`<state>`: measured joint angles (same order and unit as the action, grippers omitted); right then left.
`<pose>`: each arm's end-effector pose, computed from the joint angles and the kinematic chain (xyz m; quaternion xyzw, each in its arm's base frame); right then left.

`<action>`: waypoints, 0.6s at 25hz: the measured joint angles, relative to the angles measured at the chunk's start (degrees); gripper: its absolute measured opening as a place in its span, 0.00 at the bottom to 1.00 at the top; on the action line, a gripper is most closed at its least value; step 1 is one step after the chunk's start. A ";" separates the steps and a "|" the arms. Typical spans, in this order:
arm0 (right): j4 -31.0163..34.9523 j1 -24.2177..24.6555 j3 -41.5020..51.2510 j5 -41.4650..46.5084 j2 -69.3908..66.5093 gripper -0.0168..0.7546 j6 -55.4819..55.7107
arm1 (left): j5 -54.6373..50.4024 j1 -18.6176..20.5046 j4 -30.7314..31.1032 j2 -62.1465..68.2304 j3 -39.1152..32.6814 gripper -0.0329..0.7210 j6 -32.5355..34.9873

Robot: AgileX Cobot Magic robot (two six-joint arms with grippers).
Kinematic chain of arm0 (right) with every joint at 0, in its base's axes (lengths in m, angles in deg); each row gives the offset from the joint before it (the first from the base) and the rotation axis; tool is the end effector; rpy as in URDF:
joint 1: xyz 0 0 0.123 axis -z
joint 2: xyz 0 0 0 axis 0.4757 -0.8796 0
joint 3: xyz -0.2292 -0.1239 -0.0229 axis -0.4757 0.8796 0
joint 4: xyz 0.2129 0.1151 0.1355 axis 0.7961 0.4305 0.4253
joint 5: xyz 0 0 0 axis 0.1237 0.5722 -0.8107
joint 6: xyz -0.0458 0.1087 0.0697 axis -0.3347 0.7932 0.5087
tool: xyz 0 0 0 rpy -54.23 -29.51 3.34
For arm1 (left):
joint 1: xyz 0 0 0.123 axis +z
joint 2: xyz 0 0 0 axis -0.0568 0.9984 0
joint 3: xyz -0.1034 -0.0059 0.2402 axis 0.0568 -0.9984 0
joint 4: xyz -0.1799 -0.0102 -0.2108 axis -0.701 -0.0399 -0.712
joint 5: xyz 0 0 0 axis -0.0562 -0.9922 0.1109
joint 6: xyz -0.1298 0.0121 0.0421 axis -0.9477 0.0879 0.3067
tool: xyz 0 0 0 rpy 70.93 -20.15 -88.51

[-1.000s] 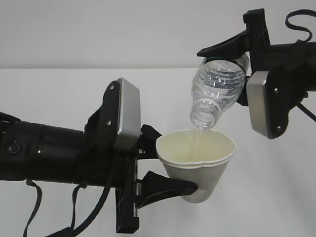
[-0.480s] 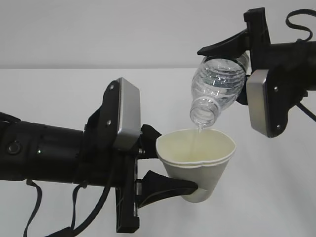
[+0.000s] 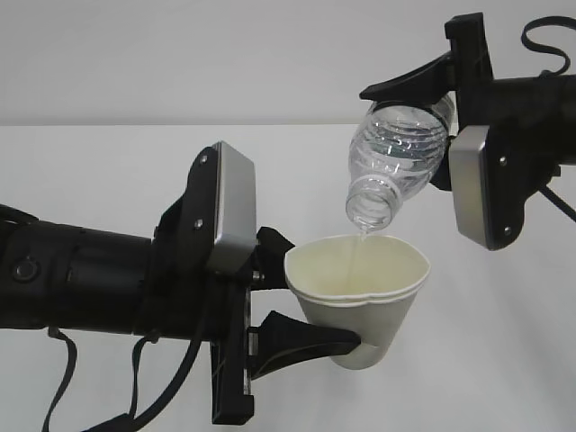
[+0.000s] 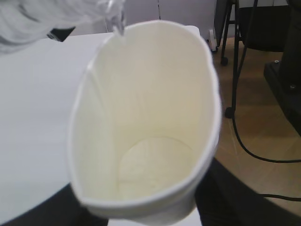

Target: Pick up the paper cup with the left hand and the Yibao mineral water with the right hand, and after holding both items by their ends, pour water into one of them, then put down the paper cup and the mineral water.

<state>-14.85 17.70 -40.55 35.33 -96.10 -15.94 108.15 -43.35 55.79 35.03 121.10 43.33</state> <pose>0.3341 0.1467 0.2212 -0.7628 0.2558 -0.2215 0.5511 0.2091 -0.2894 0.1385 0.5778 0.5791 -0.3500 0.4563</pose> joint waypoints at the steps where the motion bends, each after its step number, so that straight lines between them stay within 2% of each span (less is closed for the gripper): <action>1: 0.00 0.00 0.00 0.00 0.00 0.61 0.00 | 0.00 0.00 0.00 0.00 0.00 0.53 0.00; 15: 0.52 0.00 0.00 0.00 0.00 0.61 -0.53 | 0.00 0.00 0.00 0.00 0.00 0.53 0.00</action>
<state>-14.33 17.70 -40.55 35.33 -96.10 -16.47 108.15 -43.35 55.79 35.03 121.10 43.33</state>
